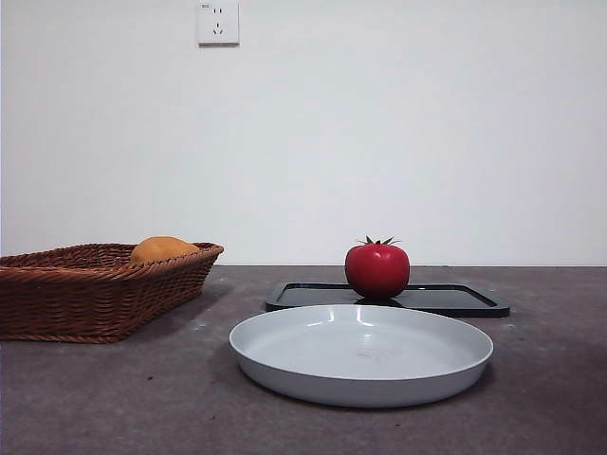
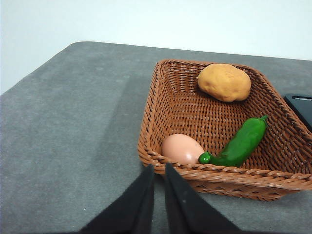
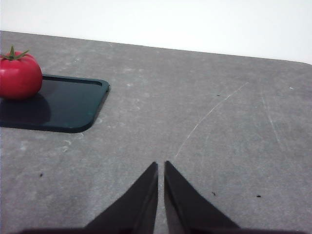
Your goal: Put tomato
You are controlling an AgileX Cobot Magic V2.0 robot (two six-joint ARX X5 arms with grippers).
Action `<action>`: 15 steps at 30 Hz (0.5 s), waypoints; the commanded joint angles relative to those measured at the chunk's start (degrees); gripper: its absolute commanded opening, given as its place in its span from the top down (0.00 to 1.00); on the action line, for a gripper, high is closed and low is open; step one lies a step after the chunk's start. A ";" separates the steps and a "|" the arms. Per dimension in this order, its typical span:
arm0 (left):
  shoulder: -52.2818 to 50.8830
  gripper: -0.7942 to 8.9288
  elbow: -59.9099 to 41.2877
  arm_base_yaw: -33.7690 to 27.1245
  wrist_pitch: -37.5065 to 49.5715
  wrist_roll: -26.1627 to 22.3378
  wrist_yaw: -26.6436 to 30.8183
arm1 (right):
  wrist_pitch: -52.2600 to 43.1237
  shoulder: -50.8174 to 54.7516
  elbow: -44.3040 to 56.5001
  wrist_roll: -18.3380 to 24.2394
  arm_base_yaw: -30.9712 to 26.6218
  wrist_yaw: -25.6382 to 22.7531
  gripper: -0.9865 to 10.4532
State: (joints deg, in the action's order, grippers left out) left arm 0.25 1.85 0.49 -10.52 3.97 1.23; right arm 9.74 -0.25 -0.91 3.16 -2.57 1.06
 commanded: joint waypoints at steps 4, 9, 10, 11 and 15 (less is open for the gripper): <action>-0.07 0.88 -1.18 -0.09 -0.37 -0.26 -0.17 | -0.74 0.04 0.33 -0.13 0.13 -0.02 0.90; -0.07 0.88 -1.18 -0.09 -0.37 -0.26 -0.17 | -1.01 0.04 0.33 -0.13 0.11 -0.02 0.90; -0.07 0.88 -1.18 -0.09 -0.37 -0.26 -0.17 | -1.01 0.04 0.33 -0.13 0.11 -0.02 0.90; -0.07 0.88 -1.18 -0.09 -0.37 -0.26 -0.17 | -1.01 0.04 0.33 -0.13 0.11 0.00 0.90; -0.07 0.88 -1.18 -0.09 -0.37 -0.26 -0.17 | -1.01 0.04 0.33 -0.13 0.11 0.00 0.90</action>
State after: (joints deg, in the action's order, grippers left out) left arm 0.25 1.85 0.49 -10.52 3.97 1.23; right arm 9.54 -0.25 -0.91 3.18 -2.57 1.06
